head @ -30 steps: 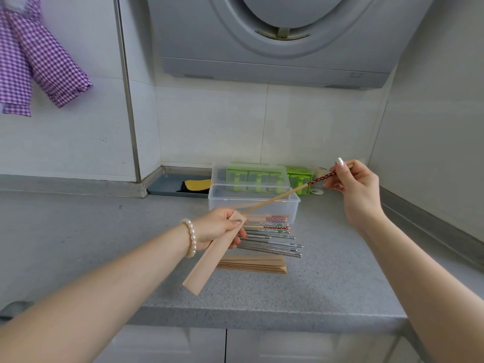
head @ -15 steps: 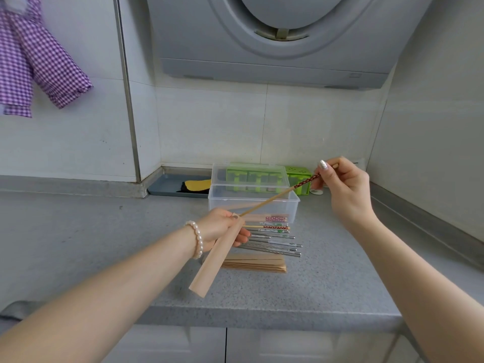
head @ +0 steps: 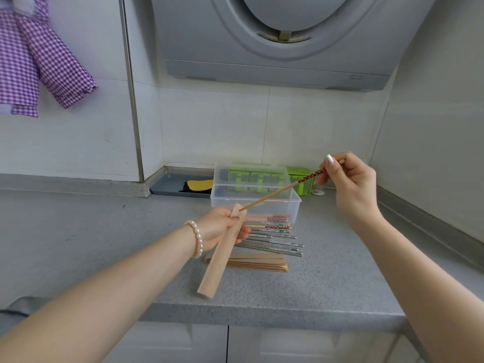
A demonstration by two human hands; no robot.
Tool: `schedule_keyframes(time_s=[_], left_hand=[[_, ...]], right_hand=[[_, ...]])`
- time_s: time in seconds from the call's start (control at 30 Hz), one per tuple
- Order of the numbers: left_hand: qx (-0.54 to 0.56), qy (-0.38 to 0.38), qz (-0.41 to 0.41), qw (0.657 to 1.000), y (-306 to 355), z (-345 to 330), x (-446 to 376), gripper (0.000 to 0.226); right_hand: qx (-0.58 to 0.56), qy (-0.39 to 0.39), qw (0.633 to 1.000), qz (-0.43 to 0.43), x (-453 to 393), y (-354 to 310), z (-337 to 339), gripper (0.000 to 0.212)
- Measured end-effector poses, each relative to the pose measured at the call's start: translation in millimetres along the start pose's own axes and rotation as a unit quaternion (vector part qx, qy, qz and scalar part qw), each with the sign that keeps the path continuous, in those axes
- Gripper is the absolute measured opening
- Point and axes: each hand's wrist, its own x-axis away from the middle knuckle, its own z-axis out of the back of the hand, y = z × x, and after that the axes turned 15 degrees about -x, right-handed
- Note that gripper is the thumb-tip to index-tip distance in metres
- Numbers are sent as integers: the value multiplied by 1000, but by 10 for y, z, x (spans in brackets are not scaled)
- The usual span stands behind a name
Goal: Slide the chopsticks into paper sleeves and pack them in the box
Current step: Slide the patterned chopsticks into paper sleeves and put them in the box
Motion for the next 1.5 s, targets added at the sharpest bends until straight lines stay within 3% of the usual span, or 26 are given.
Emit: schedule_keyframes(time_s=[0.37,0.5,0.7,0.93,1.07,1.27,1.5], left_hand=[[-66,12,-14,998,-16,-15,-35,18],[-113,-22,-36,993,-42,-4,-29,14],[-146,-110,-66,981,-22,-10,82,26],[-168,-130,-93,973,2,-92,113,30],[-177,-135,-102,970,24,-124,115,29],[-179,-129,-108,969,107,-195,97,29],[-185,-118,-93,971,106,-225,40,28]], right_hand=[[14,-20,1000,-9,58,31,-36,21],[13,0,999,-33,-20,40,13,24],[-4,68,982,-178,-213,188,248,30],[14,80,936,-344,-240,440,470,26],[35,57,915,-398,-177,531,485,28],[97,18,897,-430,-62,604,322,57],[88,-103,871,-472,114,689,95,47]])
